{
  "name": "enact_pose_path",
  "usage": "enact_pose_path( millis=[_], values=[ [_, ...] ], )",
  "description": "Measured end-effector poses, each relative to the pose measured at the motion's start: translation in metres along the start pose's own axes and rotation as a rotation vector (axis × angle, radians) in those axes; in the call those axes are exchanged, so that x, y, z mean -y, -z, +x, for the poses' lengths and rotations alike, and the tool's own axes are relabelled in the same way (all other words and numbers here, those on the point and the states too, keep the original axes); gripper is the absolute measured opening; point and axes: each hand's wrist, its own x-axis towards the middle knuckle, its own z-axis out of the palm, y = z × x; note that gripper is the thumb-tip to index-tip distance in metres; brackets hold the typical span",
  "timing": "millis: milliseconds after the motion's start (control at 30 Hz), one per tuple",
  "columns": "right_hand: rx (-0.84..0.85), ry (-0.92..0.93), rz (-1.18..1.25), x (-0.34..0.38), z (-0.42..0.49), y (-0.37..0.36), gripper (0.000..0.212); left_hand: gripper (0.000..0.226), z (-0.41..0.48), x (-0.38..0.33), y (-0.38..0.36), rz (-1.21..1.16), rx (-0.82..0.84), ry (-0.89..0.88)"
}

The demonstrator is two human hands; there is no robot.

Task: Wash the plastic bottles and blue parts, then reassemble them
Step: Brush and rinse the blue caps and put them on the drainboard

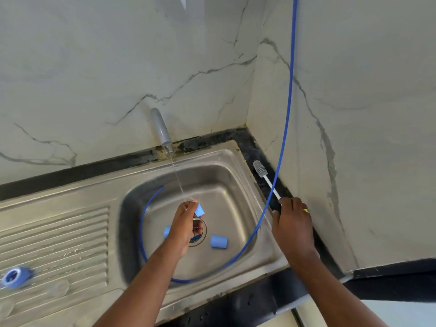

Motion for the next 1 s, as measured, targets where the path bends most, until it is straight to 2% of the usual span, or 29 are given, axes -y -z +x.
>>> enact_pose_path(
  millis=[67,167,300,400,500,633,800,1000],
  values=[
    [-0.062,0.127,0.107,0.020,-0.002,0.004,0.015,0.017,0.007,-0.006,0.005,-0.033,0.015,-0.014],
    [0.043,0.250,0.438,0.067,0.011,-0.003,0.007,0.015,0.019,-0.018,0.013,-0.096,0.020,-0.046],
    [0.491,0.051,0.755,0.139,0.052,-0.032,0.017,0.015,0.044,-0.039,0.023,-0.067,-0.011,-0.066],
    [0.714,-0.040,0.897,0.183,0.083,-0.053,0.034,0.015,0.067,-0.055,0.033,-0.021,-0.018,-0.089],
    [0.873,-0.155,1.127,0.208,0.105,-0.065,0.035,0.016,0.084,-0.068,0.042,-0.067,0.018,-0.122],
    [0.879,-0.163,1.253,0.225,0.120,-0.067,0.033,0.022,0.096,-0.080,0.056,-0.133,0.055,-0.153],
    [0.883,-0.172,1.261,0.233,0.126,-0.071,0.032,0.022,0.106,-0.088,0.070,-0.078,0.101,-0.110],
    [0.883,-0.199,1.315,0.232,0.126,-0.073,0.036,0.025,0.106,-0.083,0.076,-0.017,0.068,-0.065]
  ],
)
